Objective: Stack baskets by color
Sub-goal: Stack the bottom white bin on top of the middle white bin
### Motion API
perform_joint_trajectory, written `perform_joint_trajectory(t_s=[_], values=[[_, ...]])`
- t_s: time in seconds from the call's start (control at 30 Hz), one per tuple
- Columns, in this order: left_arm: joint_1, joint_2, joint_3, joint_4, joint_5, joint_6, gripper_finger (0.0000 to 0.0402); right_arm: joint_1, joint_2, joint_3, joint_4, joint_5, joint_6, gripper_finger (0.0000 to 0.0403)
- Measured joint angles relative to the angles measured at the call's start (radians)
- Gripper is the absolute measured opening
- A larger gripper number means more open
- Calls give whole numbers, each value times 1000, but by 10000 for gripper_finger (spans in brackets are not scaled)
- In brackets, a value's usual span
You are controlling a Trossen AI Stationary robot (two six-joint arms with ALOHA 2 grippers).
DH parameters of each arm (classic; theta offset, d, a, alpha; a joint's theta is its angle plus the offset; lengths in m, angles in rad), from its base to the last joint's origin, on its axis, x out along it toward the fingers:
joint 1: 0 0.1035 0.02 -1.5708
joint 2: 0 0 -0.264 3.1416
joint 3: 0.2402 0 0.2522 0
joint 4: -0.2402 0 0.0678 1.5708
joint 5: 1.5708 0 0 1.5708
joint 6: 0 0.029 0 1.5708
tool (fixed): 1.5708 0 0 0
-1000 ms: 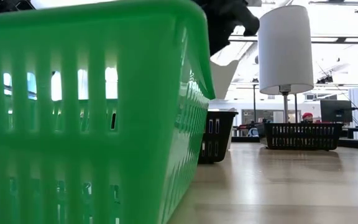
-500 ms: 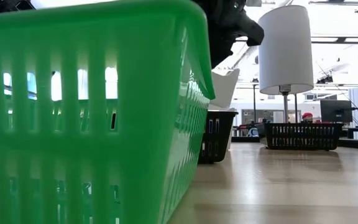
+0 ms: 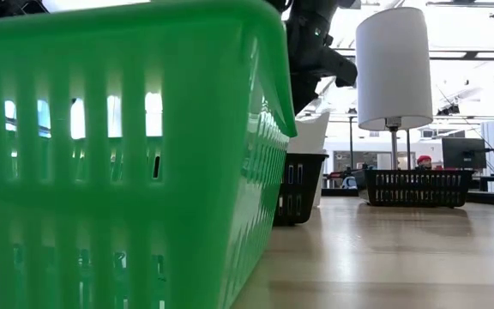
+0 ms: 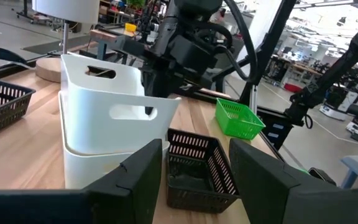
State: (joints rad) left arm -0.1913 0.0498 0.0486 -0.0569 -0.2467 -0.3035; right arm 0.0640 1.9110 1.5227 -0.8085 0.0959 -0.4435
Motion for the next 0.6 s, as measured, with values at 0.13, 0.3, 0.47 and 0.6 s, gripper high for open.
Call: perform_joint_trajectory(t_s=[0.13, 0.3, 0.47, 0.6], values=[[0, 0, 0, 0, 0, 0, 177, -8, 0, 0, -1, 0, 0, 0], [0, 0, 0, 0, 0, 0, 177, -10, 0, 0, -1, 1, -1, 0], [0, 0, 0, 0, 0, 0, 177, -10, 0, 0, 0, 1, 0, 1], [0, 0, 0, 0, 0, 0, 177, -11, 0, 0, 1, 0, 16, 19]])
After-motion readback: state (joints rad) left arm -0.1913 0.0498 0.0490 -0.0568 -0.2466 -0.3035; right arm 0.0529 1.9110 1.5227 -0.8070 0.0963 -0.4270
